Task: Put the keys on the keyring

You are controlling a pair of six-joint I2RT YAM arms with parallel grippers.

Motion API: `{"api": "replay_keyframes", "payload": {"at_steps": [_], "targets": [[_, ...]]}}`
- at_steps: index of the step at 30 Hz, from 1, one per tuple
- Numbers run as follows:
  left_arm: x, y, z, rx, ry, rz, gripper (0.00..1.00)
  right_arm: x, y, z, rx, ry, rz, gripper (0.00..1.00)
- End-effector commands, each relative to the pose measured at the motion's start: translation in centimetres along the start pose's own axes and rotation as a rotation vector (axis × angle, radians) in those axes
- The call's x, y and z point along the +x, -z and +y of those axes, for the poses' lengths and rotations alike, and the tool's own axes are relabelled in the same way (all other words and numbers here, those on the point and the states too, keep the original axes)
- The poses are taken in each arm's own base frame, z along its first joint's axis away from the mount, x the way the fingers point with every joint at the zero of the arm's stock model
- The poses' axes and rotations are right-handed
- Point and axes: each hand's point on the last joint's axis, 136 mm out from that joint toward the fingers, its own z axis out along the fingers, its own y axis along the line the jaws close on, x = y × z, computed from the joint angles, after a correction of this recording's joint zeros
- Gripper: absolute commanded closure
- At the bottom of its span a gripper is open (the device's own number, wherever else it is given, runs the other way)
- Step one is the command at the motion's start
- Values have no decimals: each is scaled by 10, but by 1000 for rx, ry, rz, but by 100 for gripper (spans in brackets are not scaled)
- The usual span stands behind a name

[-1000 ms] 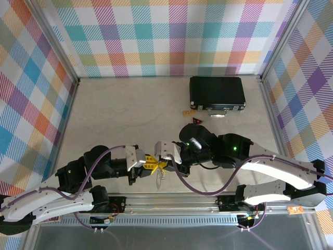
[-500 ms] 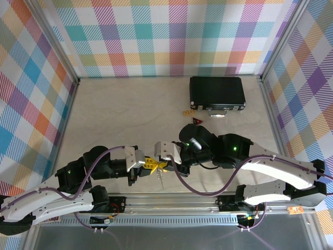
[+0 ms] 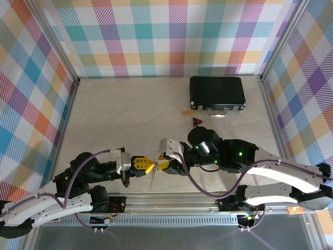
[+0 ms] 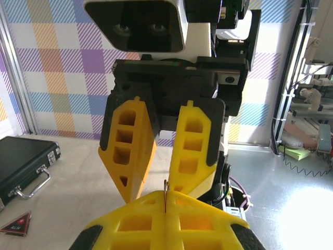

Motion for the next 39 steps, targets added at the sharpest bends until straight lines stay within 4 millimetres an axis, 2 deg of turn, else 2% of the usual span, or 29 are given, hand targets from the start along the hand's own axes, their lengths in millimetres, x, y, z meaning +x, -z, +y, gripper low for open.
{"api": "replay_keyframes", "payload": {"at_steps": [1, 5, 11, 17, 24, 29, 39], "targets": [[-20, 2, -7, 35, -15, -91, 100, -21, 12, 8, -25, -8, -109, 68], [-24, 1, -8, 39, -21, -113, 100, -26, 18, 5, -3, -11, -132, 64], [-28, 1, -9, 50, -29, -134, 100, -30, 26, 5, 7, -7, -158, 63], [-27, 0, -9, 50, -26, -131, 100, -38, 24, 10, -30, -7, -201, 63], [-27, 0, -9, 53, -22, -135, 100, -34, 14, 16, -73, -10, -174, 77], [-26, -1, -9, 51, -21, -135, 100, -33, 12, 18, -88, -15, -176, 81], [-23, -3, -8, 48, -22, -119, 100, -30, 8, 15, -77, -13, -154, 100]]}}
